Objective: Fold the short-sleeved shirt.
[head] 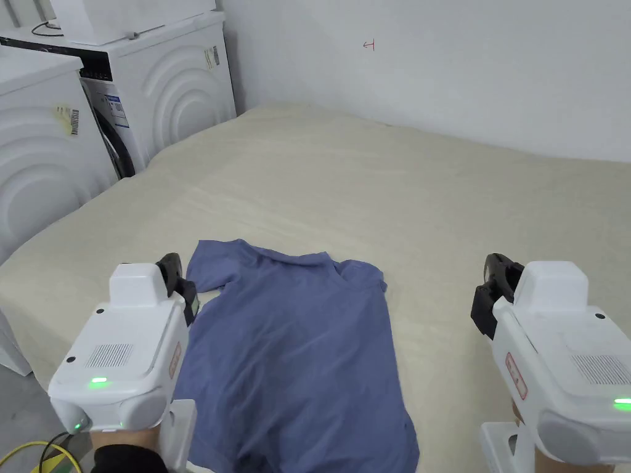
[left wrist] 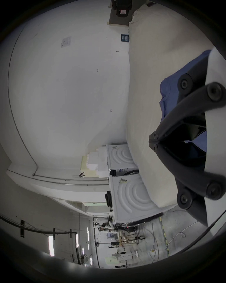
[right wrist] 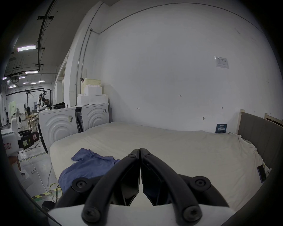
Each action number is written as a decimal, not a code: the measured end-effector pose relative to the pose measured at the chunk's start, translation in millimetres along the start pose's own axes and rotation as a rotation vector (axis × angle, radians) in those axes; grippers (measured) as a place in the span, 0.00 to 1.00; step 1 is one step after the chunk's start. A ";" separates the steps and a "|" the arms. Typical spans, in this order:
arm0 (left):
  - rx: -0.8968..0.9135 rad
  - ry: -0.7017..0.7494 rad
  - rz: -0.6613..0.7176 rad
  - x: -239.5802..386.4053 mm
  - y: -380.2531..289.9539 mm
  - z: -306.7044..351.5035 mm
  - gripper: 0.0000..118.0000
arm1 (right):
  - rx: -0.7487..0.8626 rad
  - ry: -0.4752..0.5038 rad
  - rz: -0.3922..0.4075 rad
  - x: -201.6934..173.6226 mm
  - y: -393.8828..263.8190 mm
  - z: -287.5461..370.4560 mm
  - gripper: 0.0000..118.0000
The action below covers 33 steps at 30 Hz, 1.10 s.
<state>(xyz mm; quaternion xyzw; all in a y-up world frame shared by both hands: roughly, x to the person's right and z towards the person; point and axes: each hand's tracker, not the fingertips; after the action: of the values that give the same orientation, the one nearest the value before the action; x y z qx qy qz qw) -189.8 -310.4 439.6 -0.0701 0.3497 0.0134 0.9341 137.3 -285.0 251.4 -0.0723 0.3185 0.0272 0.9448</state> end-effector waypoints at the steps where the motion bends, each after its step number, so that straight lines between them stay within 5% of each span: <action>1: -0.041 -0.021 0.013 3.5 0.3 -7.7 0.00 | -0.001 -0.006 0.001 2.2 -0.4 -0.1 0.00; 7: -0.268 -0.137 0.034 33.4 -8.8 -64.0 0.00 | -0.016 -0.040 0.006 18.9 -5.8 -4.9 0.00; 11: -0.508 -0.174 0.057 56.9 -26.7 -110.9 0.15 | -0.036 -0.063 0.005 29.3 -11.5 -10.2 0.00; 12: -0.540 -0.185 0.076 61.6 -32.8 -122.3 0.24 | -0.044 -0.069 0.005 32.1 -13.4 -11.7 0.00; 14: -0.619 -0.187 0.076 71.5 -46.1 -141.2 0.62 | -0.054 -0.079 0.007 36.9 -16.9 -14.2 0.00; 16: -0.675 -0.172 0.049 81.9 -56.0 -150.4 0.89 | -0.067 -0.088 0.009 42.1 -20.8 -17.1 0.00; 17: -0.701 -0.164 0.034 86.6 -61.6 -154.9 0.94 | -0.073 -0.094 0.010 44.4 -22.7 -18.4 0.00; 27: -0.949 -0.154 -0.087 119.7 -122.4 -195.0 0.91 | -0.134 -0.132 0.004 51.2 -33.8 -22.8 0.00; 29: -1.003 -0.161 -0.106 127.7 -126.0 -191.2 0.71 | -0.145 -0.135 0.000 52.8 -36.1 -23.5 0.00; 33: -0.971 -0.176 -0.090 132.1 -118.3 -179.0 0.55 | -0.155 -0.139 -0.005 53.4 -36.3 -23.2 0.00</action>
<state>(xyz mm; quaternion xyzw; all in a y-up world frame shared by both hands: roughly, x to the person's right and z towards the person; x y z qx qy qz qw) -197.9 -455.7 233.9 -0.5108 0.2194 0.1400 0.8194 169.5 -324.1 205.1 -0.1436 0.2489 0.0544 0.9563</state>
